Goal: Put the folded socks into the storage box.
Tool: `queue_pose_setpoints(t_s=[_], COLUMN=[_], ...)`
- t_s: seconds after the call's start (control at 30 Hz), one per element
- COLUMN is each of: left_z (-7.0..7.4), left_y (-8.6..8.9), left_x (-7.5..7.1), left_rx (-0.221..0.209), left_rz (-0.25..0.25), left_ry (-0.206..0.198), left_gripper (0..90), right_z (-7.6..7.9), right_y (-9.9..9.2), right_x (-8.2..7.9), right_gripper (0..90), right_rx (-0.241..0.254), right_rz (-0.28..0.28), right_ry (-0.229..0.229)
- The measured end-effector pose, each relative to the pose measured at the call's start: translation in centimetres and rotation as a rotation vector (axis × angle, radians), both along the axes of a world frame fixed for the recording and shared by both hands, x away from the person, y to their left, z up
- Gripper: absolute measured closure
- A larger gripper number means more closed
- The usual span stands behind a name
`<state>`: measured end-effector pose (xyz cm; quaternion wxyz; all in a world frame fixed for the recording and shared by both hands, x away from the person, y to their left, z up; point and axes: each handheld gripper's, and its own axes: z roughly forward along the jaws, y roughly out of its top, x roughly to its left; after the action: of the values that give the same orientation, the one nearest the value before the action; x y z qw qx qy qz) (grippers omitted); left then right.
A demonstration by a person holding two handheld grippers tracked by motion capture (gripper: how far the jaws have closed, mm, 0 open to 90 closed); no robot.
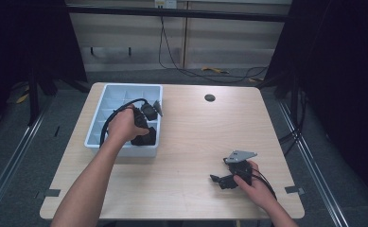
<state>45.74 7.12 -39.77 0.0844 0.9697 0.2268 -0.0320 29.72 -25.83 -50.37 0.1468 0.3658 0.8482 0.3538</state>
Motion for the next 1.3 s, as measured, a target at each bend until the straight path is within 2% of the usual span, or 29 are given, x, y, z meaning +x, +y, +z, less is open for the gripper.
queue_pose_setpoints(t_s=[0.13, 0.37, 0.43, 0.6, 0.87, 1.03, 1.13, 1.2, 1.3], left_z=[0.1, 0.9, 1.2, 3.0, 5.1, 6.4, 7.0, 7.4, 7.7], left_y=[0.2, 0.8, 0.9, 1.2, 1.3, 1.6, 1.8, 1.9, 1.8], left_x=[0.0, 0.1, 0.1, -0.1, -0.1, 0.0, 0.0, 0.0, 0.0], left_rx=[-0.018, -0.062, -0.059, -0.086, -0.083, -0.090, -0.089, -0.096, -0.091], left_rz=[0.021, 0.058, 0.063, 0.080, 0.085, 0.107, 0.124, 0.136, 0.144], left_ry=[0.004, 0.000, -0.003, -0.023, -0.027, -0.023, -0.018, -0.001, 0.003], left_gripper=[75.4, 65.0, 61.2, 58.7, 58.3, 61.8, 67.8, 76.1, 83.1], right_z=[0.0, 0.0, 0.0, 0.0, 0.0, 0.0, 0.0, 0.0, 0.0], right_y=[0.0, 0.0, 0.0, 0.0, 0.0, 0.0, 0.0, 0.0, 0.0], right_x=[0.0, 0.0, 0.0, 0.0, 0.0, 0.0, 0.0, 0.0, 0.0], right_gripper=[12.5, 12.5, 12.5, 12.5, 12.5, 12.5, 12.5, 12.5, 12.5], right_rx=[0.000, 0.000, 0.000, 0.000, 0.000, 0.000, 0.000, -0.001, -0.001], right_rz=[0.001, 0.000, 0.000, 0.000, 0.000, 0.000, 0.000, 0.001, 0.001], right_ry=[-0.001, 0.000, 0.000, 0.000, 0.001, 0.001, 0.001, 0.002, 0.002])
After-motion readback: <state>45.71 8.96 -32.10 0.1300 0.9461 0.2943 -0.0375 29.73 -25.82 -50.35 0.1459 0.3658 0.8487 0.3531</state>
